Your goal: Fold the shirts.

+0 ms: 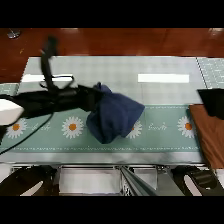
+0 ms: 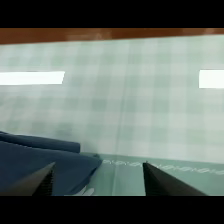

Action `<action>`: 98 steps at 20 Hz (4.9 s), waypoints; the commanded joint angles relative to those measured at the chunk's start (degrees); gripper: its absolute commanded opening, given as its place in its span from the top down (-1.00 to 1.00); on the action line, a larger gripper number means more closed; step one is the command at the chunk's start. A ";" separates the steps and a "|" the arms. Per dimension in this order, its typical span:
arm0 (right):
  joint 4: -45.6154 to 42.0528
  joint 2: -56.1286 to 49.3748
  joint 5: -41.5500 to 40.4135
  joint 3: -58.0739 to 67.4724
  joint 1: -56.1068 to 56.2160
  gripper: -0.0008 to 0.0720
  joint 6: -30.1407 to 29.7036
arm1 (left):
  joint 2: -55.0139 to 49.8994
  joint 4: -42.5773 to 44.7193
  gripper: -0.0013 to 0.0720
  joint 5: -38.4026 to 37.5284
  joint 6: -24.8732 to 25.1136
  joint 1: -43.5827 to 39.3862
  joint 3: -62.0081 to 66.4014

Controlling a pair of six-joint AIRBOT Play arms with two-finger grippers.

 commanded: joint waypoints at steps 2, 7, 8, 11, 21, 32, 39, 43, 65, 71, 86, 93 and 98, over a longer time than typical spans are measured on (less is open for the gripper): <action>8.81 -4.17 -9.64 -13.99 -0.02 -0.73 1.25 | -7.41 0.09 -0.94 -3.06 0.07 0.28 -6.45; -1.95 -14.49 -10.99 -11.34 -13.25 -0.73 1.01 | -8.20 15.28 -0.94 -24.37 -0.66 18.25 2.62; -3.21 -15.12 -9.99 -11.63 -18.40 -0.73 0.90 | -6.32 17.77 -0.94 -26.01 -0.76 22.97 1.18; 2.36 -15.85 -7.72 -19.28 -28.92 -0.73 -1.88 | -0.81 10.03 -0.94 -21.18 -3.37 31.78 -14.05; 29.79 -28.46 -14.62 -33.75 -9.49 -0.73 -12.63 | -10.23 -28.89 -0.94 1.90 25.77 22.51 -32.04; 41.62 -45.20 -21.70 -27.06 4.22 -0.73 -14.14 | -20.15 -27.50 0.91 -7.80 31.06 21.03 -17.75; 44.06 -56.28 -20.24 -15.34 8.61 0.90 -15.74 | -20.11 -27.15 0.91 -8.68 31.04 21.03 -17.70; 37.00 -53.62 -14.86 -3.50 7.43 0.92 -15.63 | -18.78 -27.61 0.91 -16.61 30.84 25.59 -10.75; -1.01 -9.84 25.46 49.77 1.40 0.92 -8.61 | 14.45 9.92 0.91 -37.68 2.89 41.86 51.54; 5.09 -10.40 13.88 19.19 1.40 0.92 -8.13 | 13.77 8.00 0.91 -35.74 1.92 41.77 24.50; 27.58 -64.83 -16.20 27.12 -6.16 -0.75 -8.17 | -15.54 0.17 -0.95 -5.99 2.38 38.86 2.67; 8.20 -54.29 10.71 18.36 -27.39 -0.75 -12.90 | -14.08 16.63 -0.94 -30.03 -0.33 54.62 -1.81; 29.42 -28.35 -7.02 -25.29 -31.28 -0.74 -21.29 | -7.17 11.65 -0.94 -30.60 2.95 62.18 -23.39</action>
